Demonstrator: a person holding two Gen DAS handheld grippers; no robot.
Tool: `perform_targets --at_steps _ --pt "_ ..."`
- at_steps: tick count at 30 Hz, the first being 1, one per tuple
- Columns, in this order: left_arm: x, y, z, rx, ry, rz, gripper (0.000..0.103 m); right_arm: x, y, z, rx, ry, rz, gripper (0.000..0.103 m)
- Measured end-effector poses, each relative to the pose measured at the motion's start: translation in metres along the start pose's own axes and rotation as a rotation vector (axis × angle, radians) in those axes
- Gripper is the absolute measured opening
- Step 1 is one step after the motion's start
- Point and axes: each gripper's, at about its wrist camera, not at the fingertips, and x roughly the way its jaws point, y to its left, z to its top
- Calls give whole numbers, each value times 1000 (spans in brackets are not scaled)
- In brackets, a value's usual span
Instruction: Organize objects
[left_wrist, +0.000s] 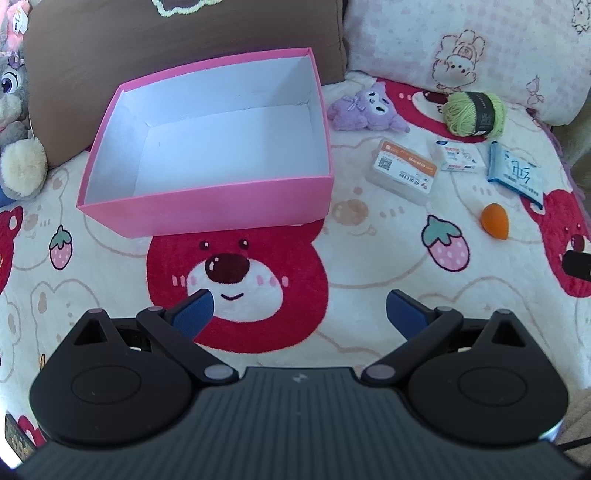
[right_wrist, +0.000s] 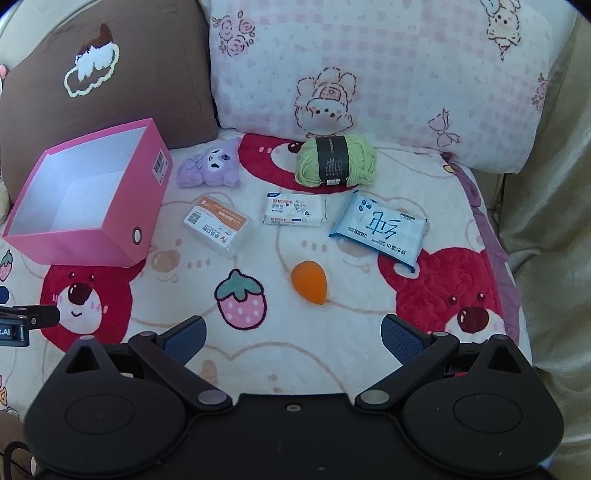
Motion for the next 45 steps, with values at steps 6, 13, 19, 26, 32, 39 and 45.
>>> perform_targets --at_steps 6,13,19,26,32,39,45 --pt "-14 -2 -1 20 -26 10 101 -13 6 -1 -11 -17 9 102" --pt "-21 1 -1 21 -42 27 101 -22 10 -4 -23 -27 16 102" --pt "-19 1 -1 8 -33 5 101 -26 14 -4 -38 -27 24 102" --pt "-24 -6 4 29 -38 -19 101 -35 16 3 -62 -42 28 102" --pt "-37 -20 21 77 -54 -53 100 -46 8 19 -88 -60 40 102" --pt "-53 -50 58 126 -118 -71 100 -59 -26 47 -94 -162 91 102" --pt "-45 -87 96 178 -127 -160 99 -42 -59 68 -37 -165 146 101"
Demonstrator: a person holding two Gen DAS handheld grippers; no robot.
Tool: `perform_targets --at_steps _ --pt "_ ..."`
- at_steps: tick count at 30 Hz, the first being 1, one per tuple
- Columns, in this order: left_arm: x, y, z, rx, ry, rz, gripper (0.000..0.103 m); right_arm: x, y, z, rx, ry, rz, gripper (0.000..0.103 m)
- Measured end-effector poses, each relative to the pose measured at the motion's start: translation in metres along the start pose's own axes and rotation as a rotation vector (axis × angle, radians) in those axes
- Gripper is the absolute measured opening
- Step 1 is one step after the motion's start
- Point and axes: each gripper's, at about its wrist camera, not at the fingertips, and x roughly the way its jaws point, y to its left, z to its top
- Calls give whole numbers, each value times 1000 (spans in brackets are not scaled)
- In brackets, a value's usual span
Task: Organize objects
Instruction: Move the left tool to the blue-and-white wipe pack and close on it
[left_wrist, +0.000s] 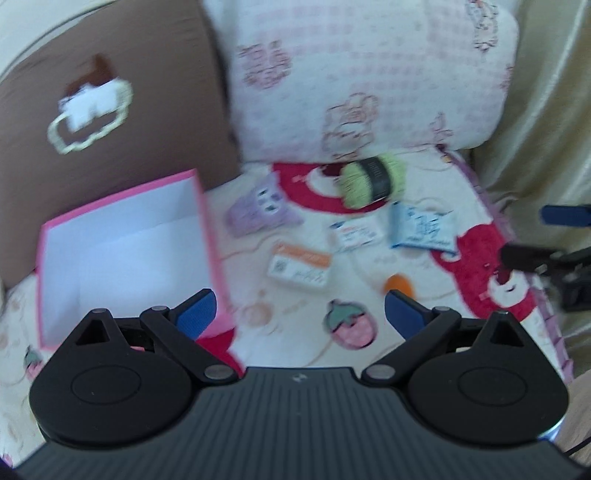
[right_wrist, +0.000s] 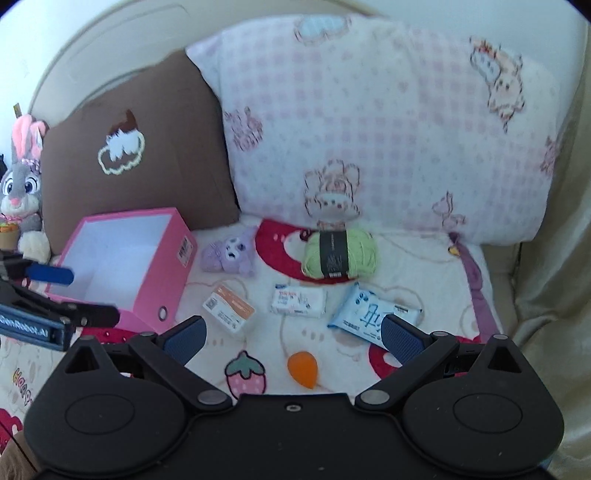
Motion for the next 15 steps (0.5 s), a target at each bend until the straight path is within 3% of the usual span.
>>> perform_targets --at_steps 4,15 --pt "29 -17 22 26 6 -58 98 21 -14 4 -20 11 -38 101" --pt "119 -49 49 41 4 -145 97 66 -46 -17 6 -12 112 99"
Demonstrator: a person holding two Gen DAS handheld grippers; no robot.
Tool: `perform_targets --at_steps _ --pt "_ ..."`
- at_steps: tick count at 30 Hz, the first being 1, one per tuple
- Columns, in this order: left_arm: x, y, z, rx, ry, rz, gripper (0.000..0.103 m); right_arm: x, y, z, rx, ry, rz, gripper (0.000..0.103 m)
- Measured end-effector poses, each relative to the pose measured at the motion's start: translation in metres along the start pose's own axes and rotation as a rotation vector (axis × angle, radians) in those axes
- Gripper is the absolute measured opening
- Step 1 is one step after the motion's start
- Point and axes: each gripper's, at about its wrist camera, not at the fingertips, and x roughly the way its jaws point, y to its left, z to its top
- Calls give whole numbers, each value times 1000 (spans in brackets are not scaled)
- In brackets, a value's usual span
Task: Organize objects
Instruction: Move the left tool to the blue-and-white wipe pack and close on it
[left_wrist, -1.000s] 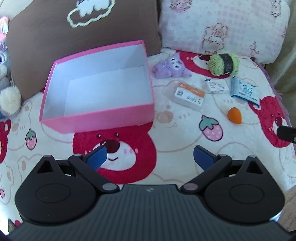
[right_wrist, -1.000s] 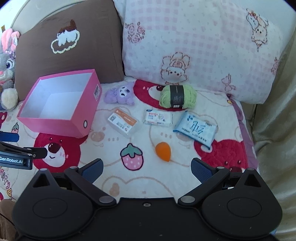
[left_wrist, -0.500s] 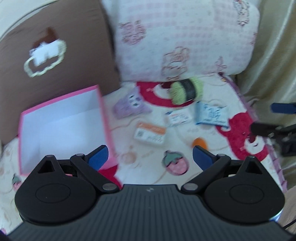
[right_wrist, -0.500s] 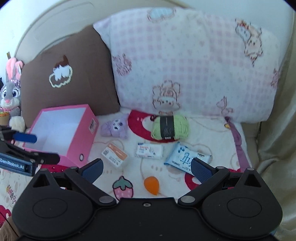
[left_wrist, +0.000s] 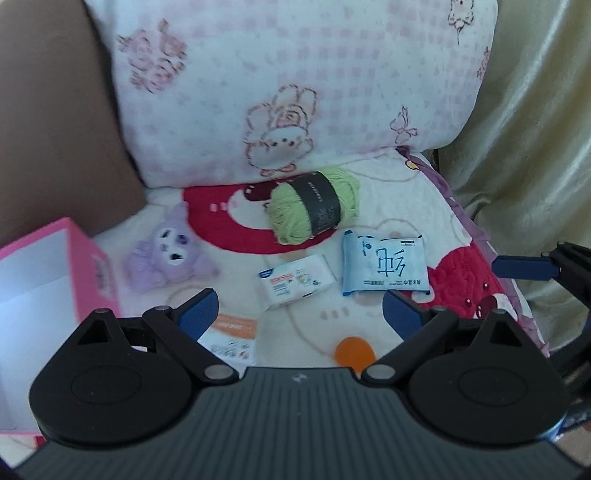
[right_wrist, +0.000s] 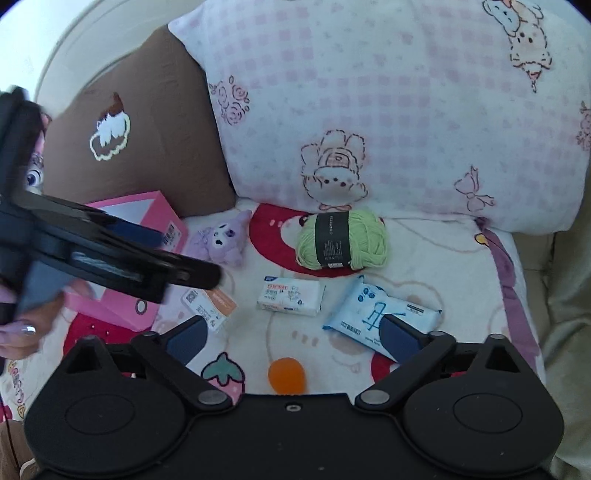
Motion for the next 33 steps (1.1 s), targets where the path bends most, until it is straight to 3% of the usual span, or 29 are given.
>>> perform_targets --at_steps 3,14,21,28,33 --pt "20 -2 4 -9 9 -34 95 7 -15 0 78 10 30 98" --pt "93 -21 12 -23 50 -137 86 63 -65 -16 224 48 -51 96" --pt "121 -33 17 19 24 -181 68 78 -89 -22 283 35 -80 94" --pt "155 -44 18 7 71 -219 49 95 -108 -28 317 57 -107 83" --pt "177 -47 20 -19 97 -183 36 111 -119 -35 333 94 -120 66"
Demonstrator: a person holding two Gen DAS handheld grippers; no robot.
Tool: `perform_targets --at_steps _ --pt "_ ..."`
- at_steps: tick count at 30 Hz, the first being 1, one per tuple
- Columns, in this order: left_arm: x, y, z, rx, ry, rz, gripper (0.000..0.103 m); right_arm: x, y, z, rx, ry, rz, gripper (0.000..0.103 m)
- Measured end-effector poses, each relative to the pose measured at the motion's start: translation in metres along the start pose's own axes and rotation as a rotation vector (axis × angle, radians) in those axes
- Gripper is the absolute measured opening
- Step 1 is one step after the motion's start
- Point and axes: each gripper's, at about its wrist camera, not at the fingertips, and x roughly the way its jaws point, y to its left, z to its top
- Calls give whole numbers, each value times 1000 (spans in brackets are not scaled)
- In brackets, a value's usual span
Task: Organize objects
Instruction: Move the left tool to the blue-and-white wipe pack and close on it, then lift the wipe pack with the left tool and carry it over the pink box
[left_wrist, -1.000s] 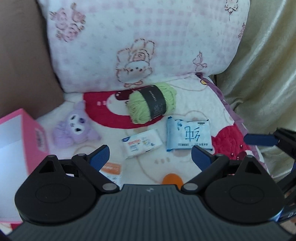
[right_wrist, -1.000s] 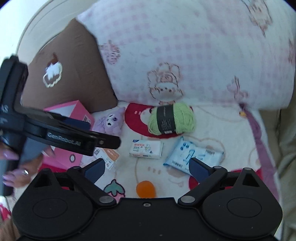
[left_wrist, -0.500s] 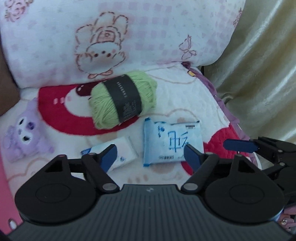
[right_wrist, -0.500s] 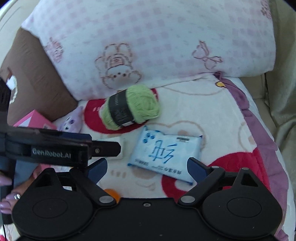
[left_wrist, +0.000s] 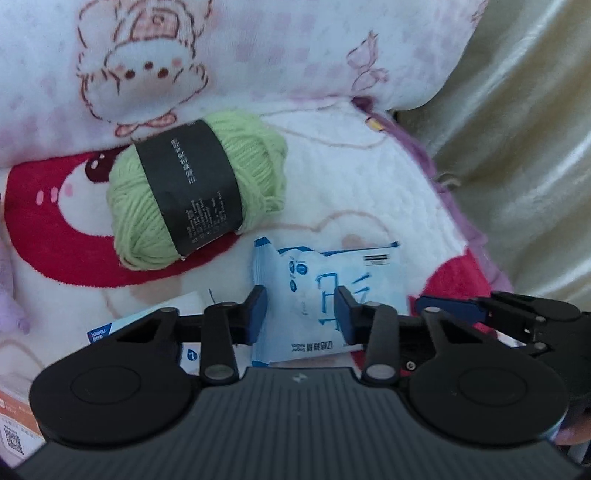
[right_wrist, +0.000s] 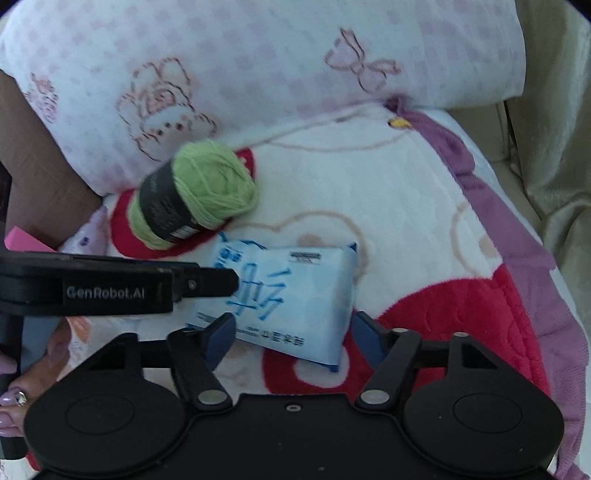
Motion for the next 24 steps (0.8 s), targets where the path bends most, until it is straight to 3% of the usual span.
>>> perform_targets --at_steps 3,10,14,17,24 --pt "7 1 0 -14 12 29 33 8 -8 -1 24 12 -1 58" --pt "10 14 -5 -93 11 -6 33 6 -14 3 54 13 19 38" --pt "15 13 -10 -130 18 -19 33 10 -11 3 37 22 3 36" --pt "14 10 -15 -166 -14 -16 26 10 -12 4 43 23 -3 36" --pt "6 -2 -23 -144 -41 0 23 4 -2 1 -36 16 -3 32"
